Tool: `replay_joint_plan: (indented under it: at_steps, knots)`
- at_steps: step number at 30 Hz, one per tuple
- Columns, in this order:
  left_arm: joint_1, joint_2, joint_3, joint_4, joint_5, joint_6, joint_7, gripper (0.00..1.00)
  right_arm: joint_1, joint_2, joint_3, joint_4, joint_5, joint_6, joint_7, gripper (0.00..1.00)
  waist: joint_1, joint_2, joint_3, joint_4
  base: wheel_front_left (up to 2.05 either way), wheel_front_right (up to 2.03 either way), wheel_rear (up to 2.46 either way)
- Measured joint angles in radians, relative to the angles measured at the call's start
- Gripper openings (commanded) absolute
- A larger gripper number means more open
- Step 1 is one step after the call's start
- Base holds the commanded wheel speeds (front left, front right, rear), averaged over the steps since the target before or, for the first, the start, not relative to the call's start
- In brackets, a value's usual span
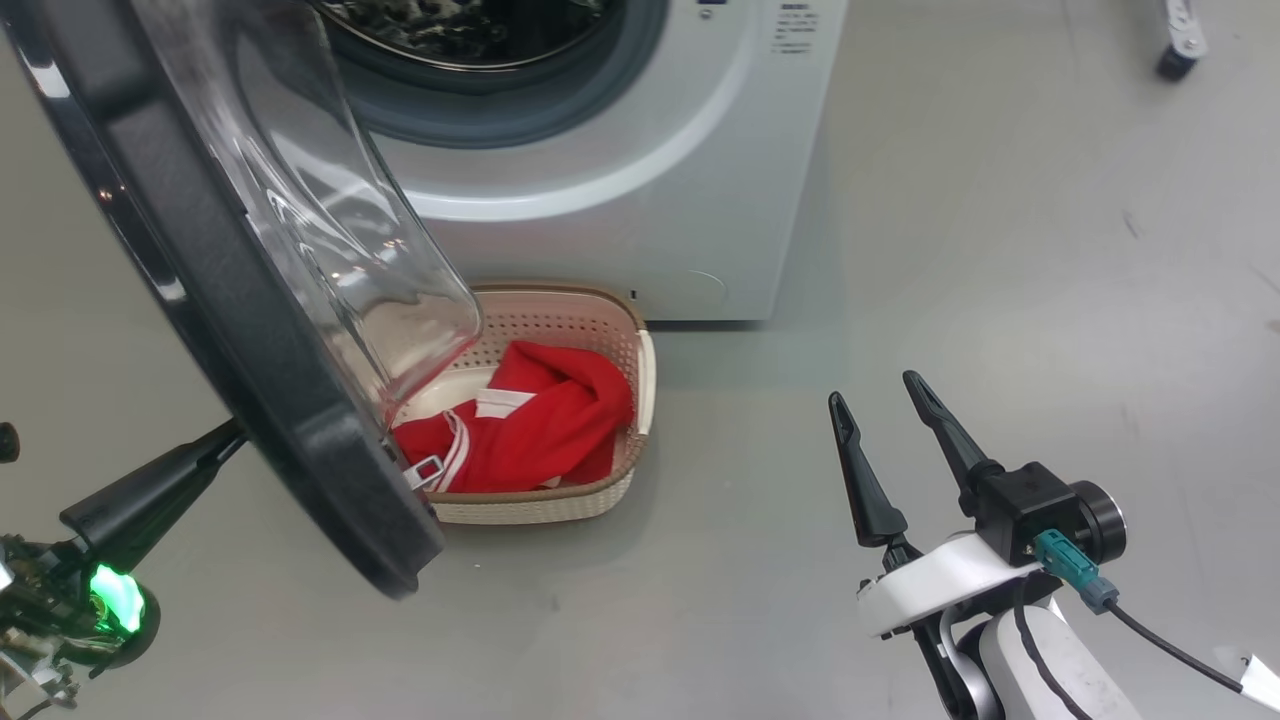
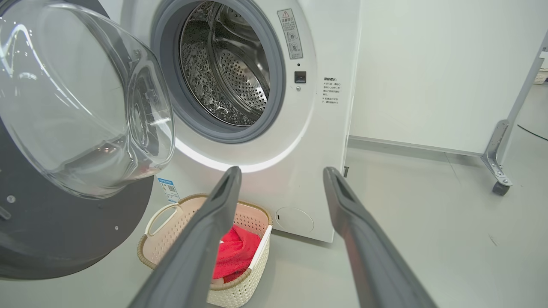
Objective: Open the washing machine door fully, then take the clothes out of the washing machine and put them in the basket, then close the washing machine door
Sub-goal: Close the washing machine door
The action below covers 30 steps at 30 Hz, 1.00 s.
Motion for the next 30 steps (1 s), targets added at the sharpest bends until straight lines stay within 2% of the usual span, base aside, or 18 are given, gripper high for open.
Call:
replay_joint_plan:
  at_steps: [14, 30]
  knots:
    - [-0.014, 0.012, -0.012, -0.116, 0.0, 0.052, 0.007, 0.0, -0.033, 0.003, 0.006, -0.013, 0.017, -0.009, -0.001, 1.0, 0.0, 0.0, 0.065, -0.175, 0.0, 0.0, 0.0]
    - [-0.227, 0.035, -0.016, -0.147, 0.002, 0.149, -0.035, 0.0, -0.09, 0.007, 0.025, -0.061, 0.046, -0.016, -0.009, 1.0, 0.0, 0.0, 0.187, -0.337, 0.0, 0.0, 0.0]
